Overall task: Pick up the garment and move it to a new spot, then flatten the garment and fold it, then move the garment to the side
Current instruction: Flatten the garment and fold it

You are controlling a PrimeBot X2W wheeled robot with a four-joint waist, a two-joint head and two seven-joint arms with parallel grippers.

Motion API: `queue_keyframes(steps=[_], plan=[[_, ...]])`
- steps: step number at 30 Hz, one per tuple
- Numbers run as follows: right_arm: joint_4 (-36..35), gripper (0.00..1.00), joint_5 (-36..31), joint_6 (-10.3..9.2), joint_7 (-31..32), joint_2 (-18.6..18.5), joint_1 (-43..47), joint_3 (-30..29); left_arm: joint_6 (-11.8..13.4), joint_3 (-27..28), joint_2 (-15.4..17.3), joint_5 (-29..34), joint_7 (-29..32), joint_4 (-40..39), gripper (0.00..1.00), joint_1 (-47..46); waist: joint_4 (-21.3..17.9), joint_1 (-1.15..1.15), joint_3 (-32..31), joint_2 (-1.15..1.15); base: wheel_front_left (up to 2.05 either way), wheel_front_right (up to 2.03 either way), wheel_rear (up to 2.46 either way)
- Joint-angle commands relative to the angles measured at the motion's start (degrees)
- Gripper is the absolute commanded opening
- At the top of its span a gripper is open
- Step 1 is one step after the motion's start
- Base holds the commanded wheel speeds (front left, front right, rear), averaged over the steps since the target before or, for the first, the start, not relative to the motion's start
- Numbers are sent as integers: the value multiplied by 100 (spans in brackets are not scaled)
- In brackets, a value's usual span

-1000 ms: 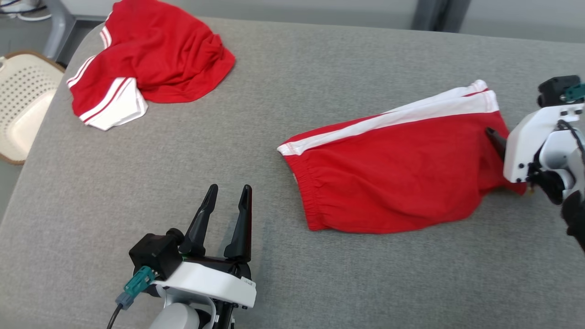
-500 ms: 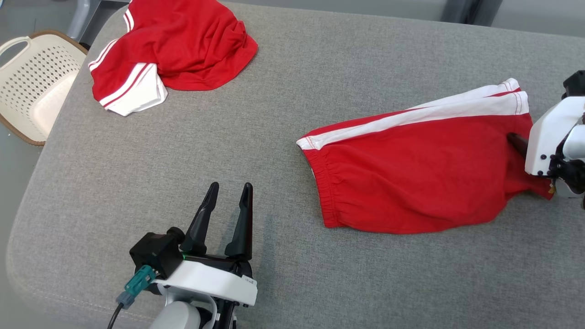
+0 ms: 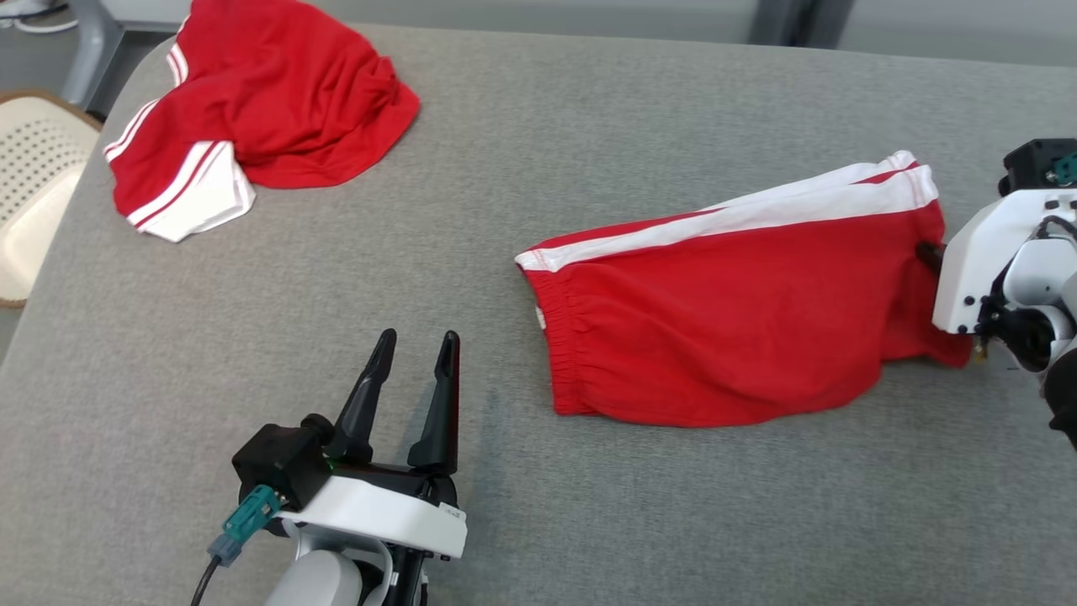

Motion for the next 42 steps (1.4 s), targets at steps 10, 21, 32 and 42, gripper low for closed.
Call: queue_keyframes(steps=[10, 21, 32, 42], plan=[[-604, 0, 398, -1, -529, -137, 577, -19, 24, 99, 137, 94, 11, 22, 100, 56, -669, 0, -318, 0, 0, 0, 0], [-954, 0, 1006, -1, -1240, -216, 1298, -287, 105, 96, 248, 80, 79, -52, 100, 205, -1127, 0, -512, 0, 0, 0, 0], [-1138, 0, 1302, 0, -1382, -143, 1394, -307, 124, 31, 278, 11, 140, -21, 100, 276, -1165, 0, -675, 0, 0, 0, 0], [-2158, 0, 1382, 0, -1181, -290, 1258, -72, 105, 16, 160, -108, 85, 53, 100, 386, -1079, 0, -948, 0, 0, 0, 0]])
